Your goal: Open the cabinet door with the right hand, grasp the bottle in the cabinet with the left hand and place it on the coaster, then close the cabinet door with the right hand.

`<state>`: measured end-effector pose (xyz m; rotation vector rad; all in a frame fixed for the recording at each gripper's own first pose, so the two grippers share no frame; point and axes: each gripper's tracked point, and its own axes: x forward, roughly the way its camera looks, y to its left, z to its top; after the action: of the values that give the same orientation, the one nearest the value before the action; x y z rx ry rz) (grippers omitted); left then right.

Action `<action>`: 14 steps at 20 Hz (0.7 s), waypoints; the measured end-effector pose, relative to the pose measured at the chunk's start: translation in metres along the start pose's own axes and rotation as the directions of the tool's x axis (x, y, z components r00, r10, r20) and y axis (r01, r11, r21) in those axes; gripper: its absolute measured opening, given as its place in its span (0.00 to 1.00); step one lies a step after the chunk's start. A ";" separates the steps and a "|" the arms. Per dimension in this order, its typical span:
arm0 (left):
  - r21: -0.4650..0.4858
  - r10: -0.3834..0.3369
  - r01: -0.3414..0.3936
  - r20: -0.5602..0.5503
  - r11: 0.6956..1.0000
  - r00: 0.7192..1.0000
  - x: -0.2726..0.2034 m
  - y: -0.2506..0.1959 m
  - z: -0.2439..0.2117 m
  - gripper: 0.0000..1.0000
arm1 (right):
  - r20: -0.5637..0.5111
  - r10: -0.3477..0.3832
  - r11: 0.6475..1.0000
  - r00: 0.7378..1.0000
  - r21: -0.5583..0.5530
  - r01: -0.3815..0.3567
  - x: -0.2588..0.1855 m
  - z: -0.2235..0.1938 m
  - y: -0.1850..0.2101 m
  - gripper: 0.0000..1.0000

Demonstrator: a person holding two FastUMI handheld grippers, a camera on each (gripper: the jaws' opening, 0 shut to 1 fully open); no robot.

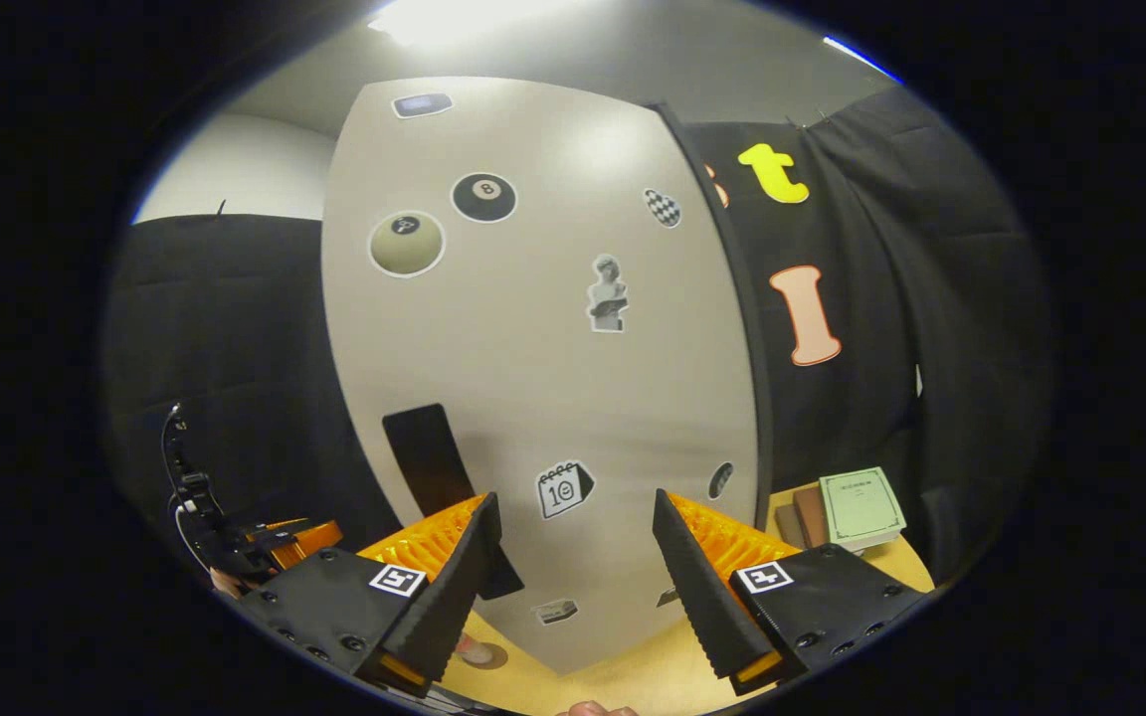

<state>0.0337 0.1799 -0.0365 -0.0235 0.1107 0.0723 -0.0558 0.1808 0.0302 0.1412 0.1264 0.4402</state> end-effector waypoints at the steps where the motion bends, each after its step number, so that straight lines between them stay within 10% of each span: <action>1: 0.003 -0.011 0.011 0.005 1.000 1.000 -0.001 -0.001 0.000 0.84 | -0.007 -0.004 1.000 1.000 -0.023 0.003 0.002 -0.001 0.004 0.98; 14: 0.006 -0.016 0.016 0.096 1.000 0.995 -0.030 -0.050 0.025 0.84 | 0.020 -0.055 0.998 0.998 -0.042 0.056 -0.003 0.008 -0.071 0.98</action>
<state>0.0109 0.1285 -0.0072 -0.0157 0.0148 0.0571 -0.0280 0.1153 0.0267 0.0993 0.1020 0.3861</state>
